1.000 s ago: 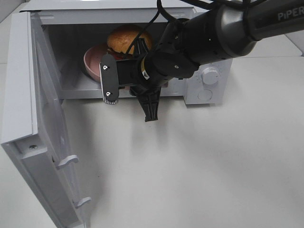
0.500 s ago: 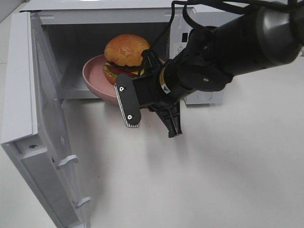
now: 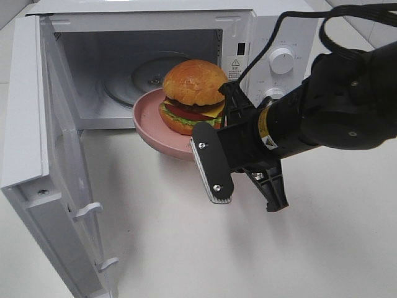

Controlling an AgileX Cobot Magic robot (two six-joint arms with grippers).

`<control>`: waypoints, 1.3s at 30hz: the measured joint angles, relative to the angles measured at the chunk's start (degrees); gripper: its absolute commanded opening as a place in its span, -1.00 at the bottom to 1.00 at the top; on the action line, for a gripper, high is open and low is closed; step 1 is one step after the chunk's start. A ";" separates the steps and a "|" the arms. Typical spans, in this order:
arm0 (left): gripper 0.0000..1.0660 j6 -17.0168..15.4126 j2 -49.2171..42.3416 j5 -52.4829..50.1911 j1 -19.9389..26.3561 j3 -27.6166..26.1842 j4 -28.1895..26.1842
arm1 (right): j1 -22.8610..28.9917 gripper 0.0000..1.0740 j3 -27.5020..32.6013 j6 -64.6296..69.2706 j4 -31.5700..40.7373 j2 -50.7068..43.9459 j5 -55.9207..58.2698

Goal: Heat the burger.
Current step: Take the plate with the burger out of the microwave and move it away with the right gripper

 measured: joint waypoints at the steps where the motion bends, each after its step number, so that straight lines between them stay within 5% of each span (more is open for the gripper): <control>1: -1.00 0.00 0.00 0.00 0.00 0.00 0.00 | 0.00 -1.00 0.00 0.00 0.00 0.00 0.00; 19: -1.00 0.00 0.00 0.00 0.00 0.00 0.00 | -0.46 -1.00 16.44 2.46 0.46 -18.28 8.65; 39: -1.00 0.00 0.00 0.00 0.00 0.00 0.00 | -0.46 -1.00 17.82 35.35 1.26 -21.83 24.64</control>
